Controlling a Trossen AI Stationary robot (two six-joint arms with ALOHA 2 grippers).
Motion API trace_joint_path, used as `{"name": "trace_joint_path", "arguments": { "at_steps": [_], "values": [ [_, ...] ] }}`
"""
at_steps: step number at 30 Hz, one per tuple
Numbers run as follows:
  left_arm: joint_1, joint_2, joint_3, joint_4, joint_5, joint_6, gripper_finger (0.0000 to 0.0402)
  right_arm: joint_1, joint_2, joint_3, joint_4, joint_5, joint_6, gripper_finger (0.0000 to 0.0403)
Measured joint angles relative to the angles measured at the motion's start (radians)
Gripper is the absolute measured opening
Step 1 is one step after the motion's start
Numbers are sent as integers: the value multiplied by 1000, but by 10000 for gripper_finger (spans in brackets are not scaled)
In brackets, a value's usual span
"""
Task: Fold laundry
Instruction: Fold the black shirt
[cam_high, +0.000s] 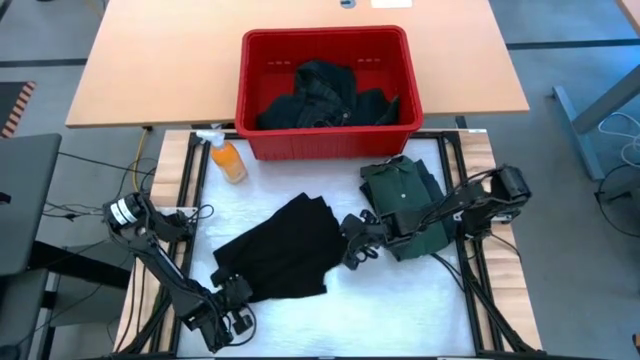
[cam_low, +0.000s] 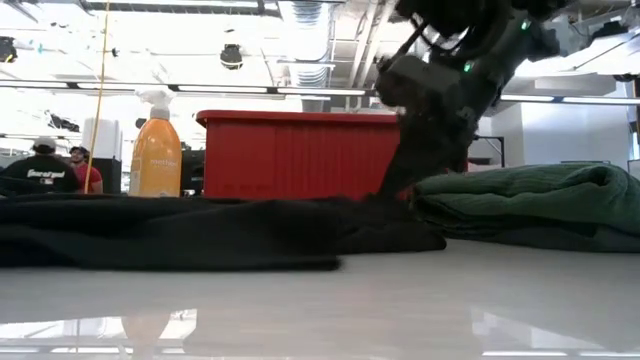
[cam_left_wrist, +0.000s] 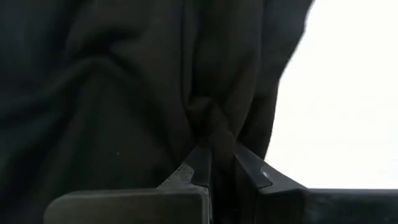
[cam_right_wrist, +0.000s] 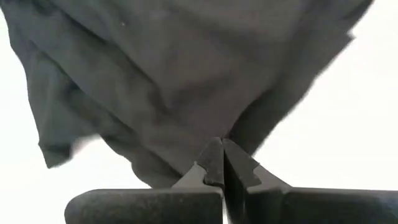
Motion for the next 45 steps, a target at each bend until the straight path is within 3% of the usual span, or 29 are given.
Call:
{"name": "trace_joint_path", "arguments": {
  "at_steps": [3,9,16,19,33,37,45],
  "values": [
    [-20,-31,31,-81,10,2,7,-7,-70,0,-78,5,-16,14],
    [-44,-42,45,-82,3,-13,7,-8,-192,0,-164,36,-21,14],
    [-54,-34,46,-48,-6,-20,6,54,-190,0,-156,-3,36,21],
    [-54,-34,46,-45,-16,-18,6,88,-141,0,-85,39,75,47],
    [-54,-34,47,-43,-24,-21,17,38,8,-1,-41,-22,106,243],
    [-54,-34,47,-44,-30,-22,18,41,5,-1,12,-43,70,260],
    [-54,-34,47,-43,-44,-23,19,38,5,-1,-1,-40,93,243]
  ]
}}
